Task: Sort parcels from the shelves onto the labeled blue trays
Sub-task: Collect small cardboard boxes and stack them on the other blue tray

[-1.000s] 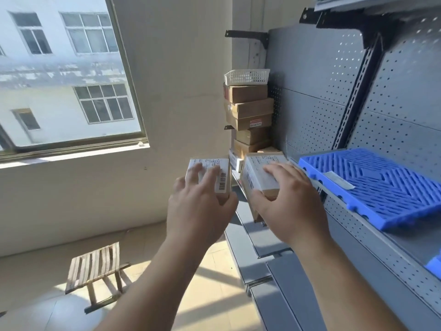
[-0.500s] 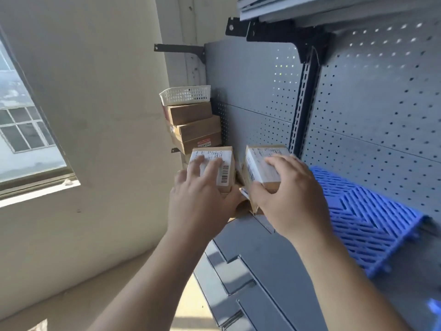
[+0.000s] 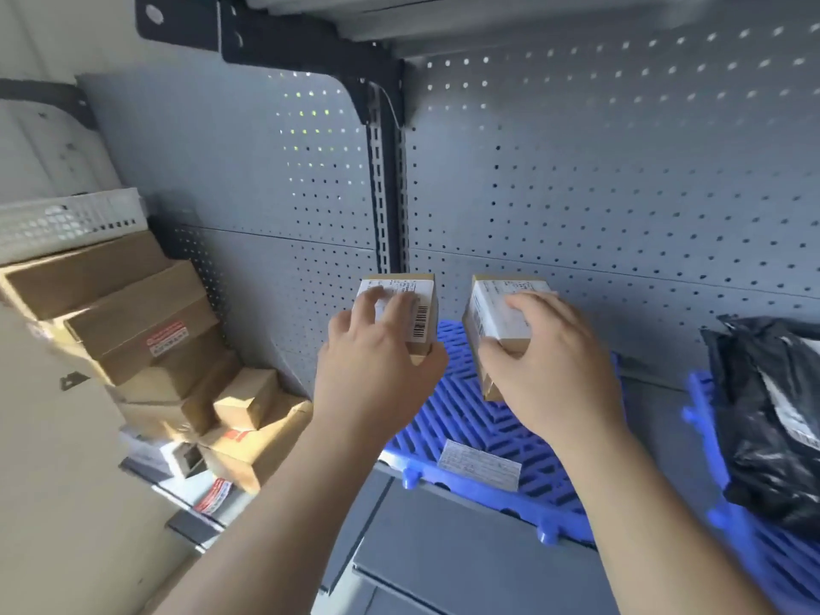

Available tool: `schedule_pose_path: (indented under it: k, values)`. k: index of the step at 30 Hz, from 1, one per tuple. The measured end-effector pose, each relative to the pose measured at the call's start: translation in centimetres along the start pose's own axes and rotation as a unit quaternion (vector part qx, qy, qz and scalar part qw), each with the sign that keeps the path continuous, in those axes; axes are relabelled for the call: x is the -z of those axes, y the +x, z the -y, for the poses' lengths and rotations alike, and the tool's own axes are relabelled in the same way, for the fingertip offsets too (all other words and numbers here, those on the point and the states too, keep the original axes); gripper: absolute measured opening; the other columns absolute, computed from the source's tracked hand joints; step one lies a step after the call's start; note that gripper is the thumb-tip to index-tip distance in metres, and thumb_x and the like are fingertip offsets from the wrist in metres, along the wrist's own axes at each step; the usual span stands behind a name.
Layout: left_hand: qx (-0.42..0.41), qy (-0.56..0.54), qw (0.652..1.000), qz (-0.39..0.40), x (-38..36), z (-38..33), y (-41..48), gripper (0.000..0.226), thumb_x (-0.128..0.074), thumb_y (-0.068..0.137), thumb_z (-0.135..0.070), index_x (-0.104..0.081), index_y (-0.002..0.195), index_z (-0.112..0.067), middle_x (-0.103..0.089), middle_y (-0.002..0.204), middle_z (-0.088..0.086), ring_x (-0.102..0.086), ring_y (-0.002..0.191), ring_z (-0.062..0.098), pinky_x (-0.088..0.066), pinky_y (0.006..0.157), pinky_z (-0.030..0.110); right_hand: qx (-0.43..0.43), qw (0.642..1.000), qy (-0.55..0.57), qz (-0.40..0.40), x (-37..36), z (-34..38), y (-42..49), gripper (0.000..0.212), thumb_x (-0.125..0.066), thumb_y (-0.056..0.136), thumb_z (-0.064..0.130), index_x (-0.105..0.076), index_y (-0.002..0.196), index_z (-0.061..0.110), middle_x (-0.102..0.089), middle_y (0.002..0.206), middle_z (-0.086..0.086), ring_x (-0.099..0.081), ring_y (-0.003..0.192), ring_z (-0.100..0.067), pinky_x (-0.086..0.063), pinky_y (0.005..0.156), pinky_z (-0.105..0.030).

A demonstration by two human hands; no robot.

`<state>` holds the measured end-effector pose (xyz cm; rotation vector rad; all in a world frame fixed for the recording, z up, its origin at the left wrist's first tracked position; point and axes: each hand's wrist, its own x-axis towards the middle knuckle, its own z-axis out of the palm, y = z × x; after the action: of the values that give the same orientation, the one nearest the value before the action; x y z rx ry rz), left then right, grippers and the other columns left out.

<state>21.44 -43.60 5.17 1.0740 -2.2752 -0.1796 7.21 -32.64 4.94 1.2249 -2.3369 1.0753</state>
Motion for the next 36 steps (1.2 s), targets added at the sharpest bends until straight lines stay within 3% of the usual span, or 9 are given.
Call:
schedule_pose_path:
  k: [8,17,25,30,36]
  values:
    - [-0.101,-0.070,0.988,0.090,-4.2,-1.4,2.7,0.052,-0.056,0.087,-0.058,-0.046,0.134,-0.038,-0.040,0.148,-0.007,-0.042,0.124,0.032,-0.050,0.096,0.045,-0.112,0.988,-0.104,-0.019,1.1,-2.9,-1.1,0.052,-0.064,0.086,0.042,-0.059,0.134,0.022,-0.057,0.139,0.008,-0.045,0.132,-0.018,-0.045,0.098,-0.041]
    - [-0.127,-0.062,0.977,0.161,-6.4,-1.4,4.0,0.061,-0.056,0.087,-0.062,-0.041,0.141,-0.037,-0.037,0.150,-0.006,-0.040,0.128,0.034,-0.047,0.099,0.045,-0.154,0.976,-0.151,0.007,-0.4,-3.0,-1.6,0.051,-0.063,0.085,0.041,-0.059,0.132,0.024,-0.054,0.140,0.011,-0.042,0.133,-0.015,-0.042,0.098,-0.037]
    - [-0.147,-0.079,0.969,0.183,-7.7,-0.4,4.2,0.068,-0.058,0.087,-0.062,-0.040,0.145,-0.033,-0.031,0.157,-0.002,-0.032,0.139,0.036,-0.043,0.107,0.045,-0.155,0.975,-0.157,0.017,-2.1,-3.2,-1.7,0.043,-0.063,0.083,0.043,-0.066,0.117,0.017,-0.061,0.128,0.005,-0.048,0.125,-0.017,-0.043,0.096,-0.037]
    - [-0.160,-0.063,0.970,0.173,-7.4,-0.1,4.4,0.073,-0.052,0.087,-0.071,-0.036,0.149,-0.036,-0.027,0.162,-0.002,-0.025,0.148,0.032,-0.034,0.115,0.050,-0.157,0.974,-0.164,-0.013,-1.9,-2.5,-1.8,0.052,-0.058,0.091,0.053,-0.059,0.136,0.027,-0.052,0.148,0.011,-0.035,0.146,-0.017,-0.027,0.114,-0.042]
    - [-0.183,-0.090,0.970,0.135,-6.3,-0.3,4.0,0.071,-0.050,0.087,-0.071,-0.041,0.147,-0.033,-0.035,0.159,0.000,-0.027,0.148,0.028,-0.030,0.115,0.049,-0.159,0.970,-0.171,-0.063,-1.7,-1.8,-2.5,0.048,-0.058,0.092,0.049,-0.062,0.133,0.025,-0.057,0.142,0.010,-0.045,0.134,-0.016,-0.032,0.108,-0.038]
